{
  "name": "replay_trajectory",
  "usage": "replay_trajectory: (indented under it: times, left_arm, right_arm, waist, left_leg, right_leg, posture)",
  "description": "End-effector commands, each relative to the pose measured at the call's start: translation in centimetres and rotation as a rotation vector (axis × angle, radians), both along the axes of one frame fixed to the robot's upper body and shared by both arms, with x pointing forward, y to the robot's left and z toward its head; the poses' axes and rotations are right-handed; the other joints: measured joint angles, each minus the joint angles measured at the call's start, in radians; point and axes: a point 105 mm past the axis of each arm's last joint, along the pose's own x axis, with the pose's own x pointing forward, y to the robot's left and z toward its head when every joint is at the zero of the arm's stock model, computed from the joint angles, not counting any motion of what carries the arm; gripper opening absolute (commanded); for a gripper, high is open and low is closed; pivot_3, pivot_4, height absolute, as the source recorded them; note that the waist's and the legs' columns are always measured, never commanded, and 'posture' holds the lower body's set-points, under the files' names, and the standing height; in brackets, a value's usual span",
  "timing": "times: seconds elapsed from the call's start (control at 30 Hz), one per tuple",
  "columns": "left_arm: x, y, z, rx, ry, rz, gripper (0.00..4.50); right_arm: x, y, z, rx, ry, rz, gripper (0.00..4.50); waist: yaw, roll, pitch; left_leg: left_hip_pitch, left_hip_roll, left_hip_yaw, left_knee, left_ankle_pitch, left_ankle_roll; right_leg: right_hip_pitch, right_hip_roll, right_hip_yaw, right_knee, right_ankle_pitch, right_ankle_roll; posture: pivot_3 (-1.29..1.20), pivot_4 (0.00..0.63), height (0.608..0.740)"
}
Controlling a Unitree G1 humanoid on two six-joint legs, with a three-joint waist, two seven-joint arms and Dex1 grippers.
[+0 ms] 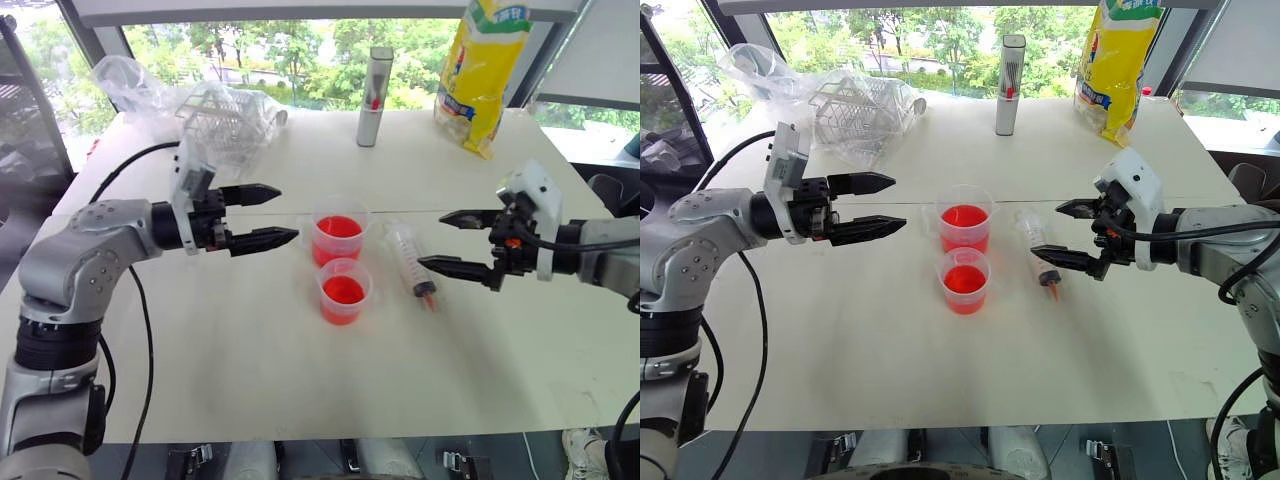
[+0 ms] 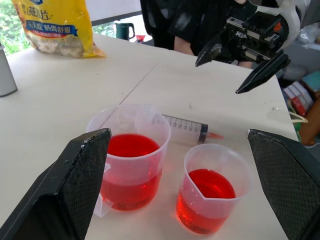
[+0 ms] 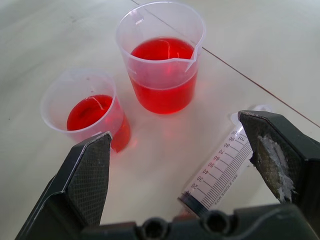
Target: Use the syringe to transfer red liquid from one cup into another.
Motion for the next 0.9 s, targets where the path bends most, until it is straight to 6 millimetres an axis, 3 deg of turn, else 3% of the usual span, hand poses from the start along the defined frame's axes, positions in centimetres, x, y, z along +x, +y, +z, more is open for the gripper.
replay_trajectory:
  times: [0.03, 0.23, 0.47, 0.9]
  left_arm:
    - [-0.7, 0.1, 1.5, -0.016, -0.048, 0.001, 4.5]
    - [-0.9, 0.3, 2.7, -0.055, -0.056, 0.007, 4.5]
    - [-0.7, 0.5, 2.2, -0.043, -0.057, 0.019, 4.5]
    - [-0.4, 0.0, 1.9, -0.051, -0.055, -0.001, 4.5]
  right_arm:
    - [0.1, 0.3, 1.5, -0.002, -0.077, 0.017, 4.44]
    - [0.6, 0.6, 1.8, -0.004, -0.079, 0.031, 4.44]
    - [0.3, 1.0, 1.7, -0.012, -0.069, 0.047, 4.44]
    - [1.6, -0.2, 1.0, -0.039, 0.049, -0.07, 4.44]
  waist:
    - [0.0, 0.0, 0.0]
    - [0.0, 0.0, 0.0]
    - [0.0, 0.0, 0.0]
    - [-0.001, 0.0, 0.0]
  left_leg:
    - [0.0, 0.0, 0.0, 0.0, 0.0, 0.0]
    - [0.0, 0.0, 0.0, 0.0, 0.0, 0.0]
    - [0.0, 0.0, 0.0, 0.0, 0.0, 0.0]
    - [0.0, 0.0, 0.0, 0.0, 0.0, 0.0]
  right_leg:
    - [0.0, 0.0, 0.0, 0.0, 0.0, 0.0]
    - [0.0, 0.0, 0.0, 0.0, 0.0, 0.0]
    - [0.0, 0.0, 0.0, 0.0, 0.0, 0.0]
    - [0.0, 0.0, 0.0, 0.0, 0.0, 0.0]
  posture:
    - [0.0, 0.15, 0.74]
    - [0.0, 0.15, 0.74]
    - [0.0, 0.15, 0.74]
    - [0.0, 0.15, 0.74]
